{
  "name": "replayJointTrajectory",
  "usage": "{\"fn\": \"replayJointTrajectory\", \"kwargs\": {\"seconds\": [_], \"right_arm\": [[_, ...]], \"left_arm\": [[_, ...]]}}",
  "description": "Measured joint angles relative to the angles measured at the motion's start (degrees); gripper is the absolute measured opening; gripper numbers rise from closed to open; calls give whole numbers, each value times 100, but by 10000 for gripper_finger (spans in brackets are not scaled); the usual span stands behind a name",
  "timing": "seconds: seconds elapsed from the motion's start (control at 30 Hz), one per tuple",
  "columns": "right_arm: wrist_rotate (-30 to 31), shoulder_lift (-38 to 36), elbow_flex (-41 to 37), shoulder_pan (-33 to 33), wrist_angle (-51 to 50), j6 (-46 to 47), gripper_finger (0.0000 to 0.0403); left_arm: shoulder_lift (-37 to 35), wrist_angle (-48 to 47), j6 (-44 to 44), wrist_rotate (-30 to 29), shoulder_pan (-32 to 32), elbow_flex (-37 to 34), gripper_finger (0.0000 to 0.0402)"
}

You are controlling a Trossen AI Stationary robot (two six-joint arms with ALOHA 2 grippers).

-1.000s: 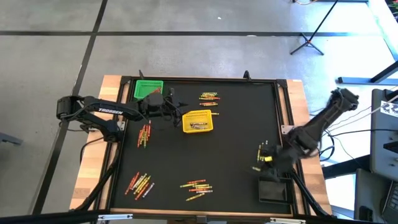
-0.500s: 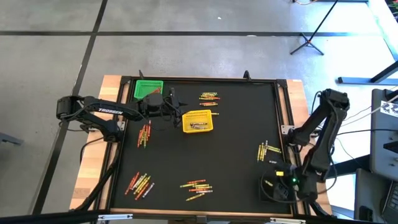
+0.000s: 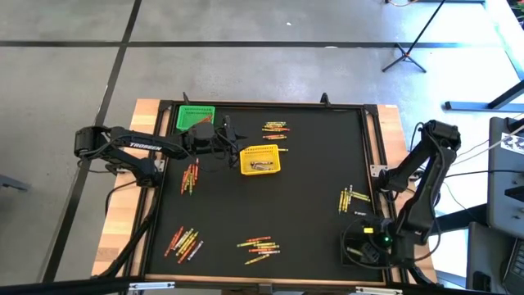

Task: Sort crayons
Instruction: Put the green crayon into the black bin

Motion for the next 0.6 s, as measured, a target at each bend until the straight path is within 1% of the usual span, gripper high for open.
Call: {"fn": "replayJointTrajectory", "kwargs": {"seconds": [0.13, 0.23, 0.33, 0.43, 0.5, 0.6], "right_arm": [[-53, -321, 0, -137, 28, -203, 134], [384, -664, 0, -392, -71, -813, 134], [1018, -989, 3, -746, -216, -1590, 131], [1623, -1197, 4, -1288, -370, -2524, 130], [1912, -1281, 4, -1695, -461, -3306, 130], [2180, -1290, 4, -2386, -470, -4546, 130]], "left_arm": [[0, 0, -2, 1, 0, 0, 107], [0, 0, -4, 0, 0, 2, 107], [0, 0, -19, 2, 0, 0, 107], [0, -29, -46, 2, 0, 0, 107], [0, -50, -63, 2, 0, 2, 107], [0, -58, -65, 2, 0, 0, 107]]}}
